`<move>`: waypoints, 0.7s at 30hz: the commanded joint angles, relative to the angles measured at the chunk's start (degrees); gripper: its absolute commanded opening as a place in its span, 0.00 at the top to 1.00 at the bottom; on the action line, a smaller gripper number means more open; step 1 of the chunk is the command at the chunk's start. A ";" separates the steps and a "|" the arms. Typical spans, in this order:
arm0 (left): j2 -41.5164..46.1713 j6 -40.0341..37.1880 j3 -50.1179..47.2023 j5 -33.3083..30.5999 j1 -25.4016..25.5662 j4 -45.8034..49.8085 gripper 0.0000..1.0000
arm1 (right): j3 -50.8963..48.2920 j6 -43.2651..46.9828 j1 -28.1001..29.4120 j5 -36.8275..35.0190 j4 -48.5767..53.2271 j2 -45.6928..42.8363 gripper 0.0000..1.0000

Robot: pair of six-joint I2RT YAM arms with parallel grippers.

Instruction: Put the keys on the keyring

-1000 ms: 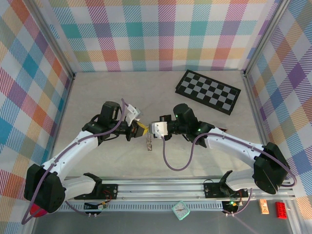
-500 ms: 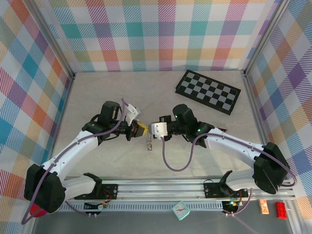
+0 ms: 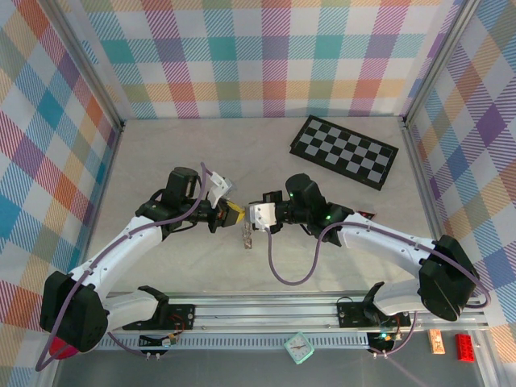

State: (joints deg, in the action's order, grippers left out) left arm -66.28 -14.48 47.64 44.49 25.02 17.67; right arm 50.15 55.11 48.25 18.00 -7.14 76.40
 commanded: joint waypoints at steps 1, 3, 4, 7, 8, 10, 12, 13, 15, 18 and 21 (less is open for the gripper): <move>0.20 0.45 1.67 2.09 0.30 -0.62 1.00 | -1.07 0.00 0.17 -0.59 -2.75 -1.67 1.00; 0.21 0.43 1.54 2.10 0.29 -0.62 1.00 | -1.25 -0.02 0.18 -0.77 -2.60 -1.86 1.00; 0.19 0.42 1.54 2.17 0.29 -0.64 1.00 | -1.44 -0.10 0.13 -0.77 -2.86 -2.06 1.00; 0.23 0.47 1.51 2.14 0.30 -0.62 1.00 | -1.60 -0.36 0.09 -0.60 -3.24 -2.64 1.00; 0.19 0.50 1.53 2.17 0.30 -0.72 1.00 | -1.62 -0.36 0.01 -0.60 -3.16 -2.78 1.00; 0.25 0.68 1.58 2.18 0.30 -0.97 1.00 | -1.78 -0.27 0.00 -0.77 -3.18 -2.92 1.00; 0.21 0.80 1.53 2.31 0.30 -1.00 1.00 | -1.99 -0.27 0.00 -0.86 -3.32 -3.00 1.00; 0.19 0.84 1.58 2.35 0.30 -1.05 1.00 | -1.96 -0.27 0.01 -0.99 -3.33 -2.93 1.00; 0.27 0.81 1.62 2.36 0.30 -1.05 1.00 | -1.97 -0.27 0.02 -1.11 -3.33 -2.68 1.00; 0.33 0.83 1.58 2.38 0.30 -1.06 1.00 | -1.58 -0.09 0.00 -1.14 -2.78 -2.01 1.00; 0.35 0.92 1.60 2.38 0.30 -1.11 1.00 | -1.14 -0.09 0.00 -0.53 -2.09 -1.45 1.00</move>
State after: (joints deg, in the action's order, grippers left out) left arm -66.28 -14.33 47.64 44.56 25.02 17.67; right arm 48.84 54.94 48.36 16.51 -8.14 74.78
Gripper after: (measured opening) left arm 0.045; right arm 0.048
